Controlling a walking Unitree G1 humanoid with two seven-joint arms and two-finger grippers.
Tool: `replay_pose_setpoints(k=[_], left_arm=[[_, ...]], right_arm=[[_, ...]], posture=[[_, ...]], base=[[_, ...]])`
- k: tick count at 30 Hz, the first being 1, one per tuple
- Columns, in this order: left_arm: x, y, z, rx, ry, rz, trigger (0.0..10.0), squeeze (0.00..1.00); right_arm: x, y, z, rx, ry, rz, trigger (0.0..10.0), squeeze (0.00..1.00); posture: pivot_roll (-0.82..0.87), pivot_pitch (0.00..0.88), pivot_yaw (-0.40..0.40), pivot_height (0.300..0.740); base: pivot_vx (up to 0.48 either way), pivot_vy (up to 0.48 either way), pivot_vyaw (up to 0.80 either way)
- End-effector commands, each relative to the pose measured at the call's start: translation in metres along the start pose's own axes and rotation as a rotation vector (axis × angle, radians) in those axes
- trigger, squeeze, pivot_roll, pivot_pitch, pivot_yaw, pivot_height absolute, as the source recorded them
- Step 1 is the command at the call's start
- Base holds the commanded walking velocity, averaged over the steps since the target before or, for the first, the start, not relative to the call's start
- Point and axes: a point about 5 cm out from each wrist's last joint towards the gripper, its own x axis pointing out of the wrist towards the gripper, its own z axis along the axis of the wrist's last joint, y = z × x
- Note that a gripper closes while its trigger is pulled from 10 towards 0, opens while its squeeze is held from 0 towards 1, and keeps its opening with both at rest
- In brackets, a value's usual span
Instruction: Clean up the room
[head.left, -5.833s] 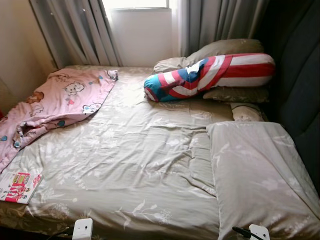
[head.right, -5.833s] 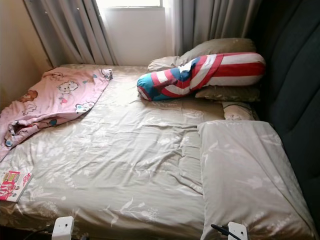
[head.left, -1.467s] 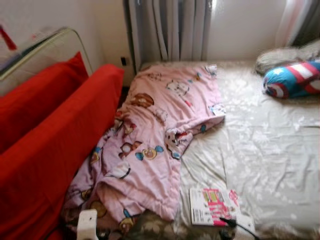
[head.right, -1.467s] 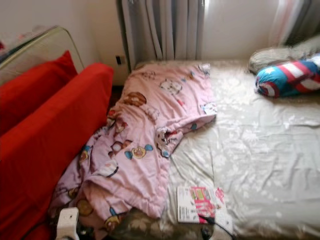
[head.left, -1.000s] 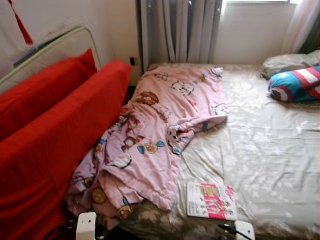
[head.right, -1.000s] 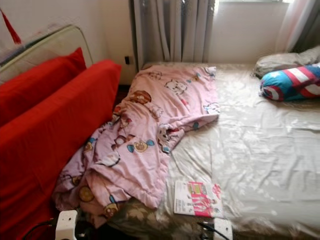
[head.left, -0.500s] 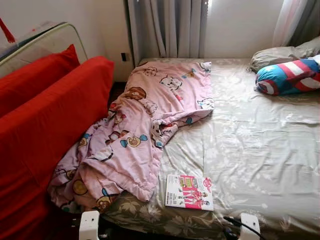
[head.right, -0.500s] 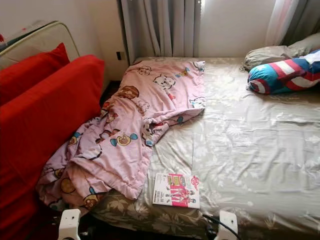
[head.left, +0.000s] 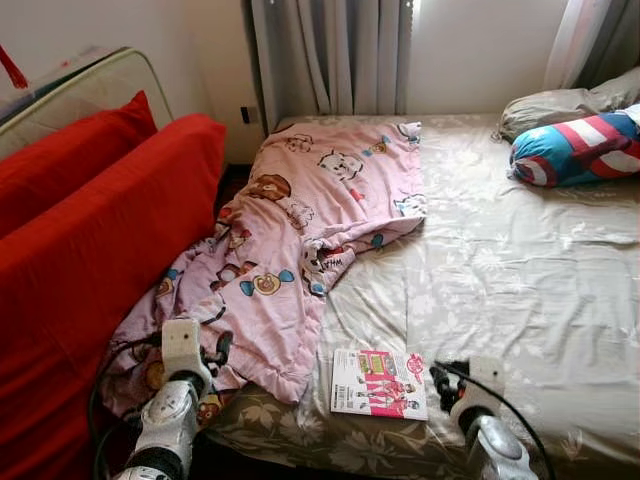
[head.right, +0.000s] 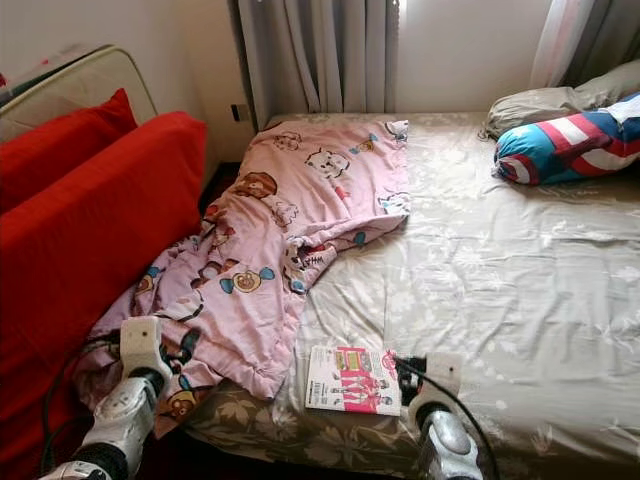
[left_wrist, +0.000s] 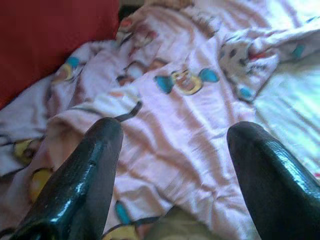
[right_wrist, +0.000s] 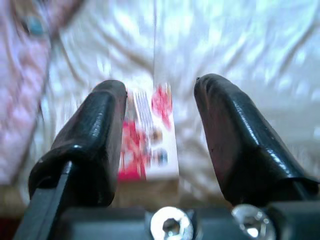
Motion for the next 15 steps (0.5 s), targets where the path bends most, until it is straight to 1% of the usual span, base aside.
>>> replay_pose_setpoints(k=[1, 2, 3, 4, 5, 6, 8, 9, 11, 15], left_arm=[[-0.001, 0.002, 0.003, -0.010, -0.032, 0.007, 10.0, 0.00], [0.000, -0.002, 0.007, -0.015, -0.064, -0.003, 10.0, 0.00], [0.000, -0.002, 0.007, -0.015, -0.064, -0.003, 10.0, 0.00], [0.000, -0.003, 0.008, -0.014, -0.079, -0.009, 10.0, 0.00], [-0.002, -0.007, 0.009, -0.009, -0.103, -0.021, 10.0, 0.00], [-0.002, -0.007, 0.009, -0.009, -0.103, -0.021, 10.0, 0.00], [-0.003, -0.011, 0.010, -0.011, -0.123, -0.028, 10.0, 0.00], [-0.003, -0.011, 0.010, -0.011, -0.123, -0.028, 10.0, 0.00], [-0.005, -0.012, 0.012, -0.017, -0.153, -0.030, 10.0, 0.00], [-0.006, -0.012, 0.015, -0.015, -0.170, -0.035, 10.0, 0.00]], right_arm=[[0.003, 0.004, 0.012, -0.001, -0.074, 0.017, 10.0, 0.00], [0.004, 0.009, 0.020, -0.030, -0.122, 0.040, 10.0, 0.00], [0.004, 0.009, 0.020, -0.030, -0.122, 0.040, 10.0, 0.00], [0.005, 0.012, 0.023, -0.038, -0.149, 0.046, 10.0, 0.00], [0.005, 0.016, 0.032, -0.030, -0.209, 0.042, 10.0, 0.00], [0.005, 0.016, 0.032, -0.030, -0.209, 0.042, 10.0, 0.00], [0.005, 0.021, 0.040, -0.025, -0.264, 0.040, 10.0, 0.00], [0.005, 0.021, 0.040, -0.025, -0.264, 0.040, 10.0, 0.00], [0.004, 0.029, 0.043, -0.040, -0.300, 0.054, 10.0, 0.00], [0.002, 0.032, 0.044, -0.047, -0.318, 0.060, 10.0, 0.00]], posture=[[-0.14, 0.000, 0.061, 0.740], [-0.18, 0.000, 0.059, 0.740], [-0.18, 0.000, 0.059, 0.740], [-0.18, 0.000, 0.059, 0.740], [-0.19, 0.000, 0.060, 0.740], [-0.19, 0.000, 0.060, 0.740], [-0.20, 0.000, 0.061, 0.740], [-0.20, 0.000, 0.061, 0.740], [-0.22, 0.015, 0.068, 0.740], [-0.22, 0.025, 0.069, 0.740]], base=[[0.000, 0.000, 0.00], [0.000, 0.000, 0.00], [0.000, 0.000, 0.00], [0.000, 0.000, 0.00], [0.000, 0.000, 0.00], [0.000, 0.000, 0.00], [0.000, 0.000, 0.00], [0.000, 0.000, 0.00], [0.000, 0.000, 0.00], [0.000, 0.000, 0.00]])
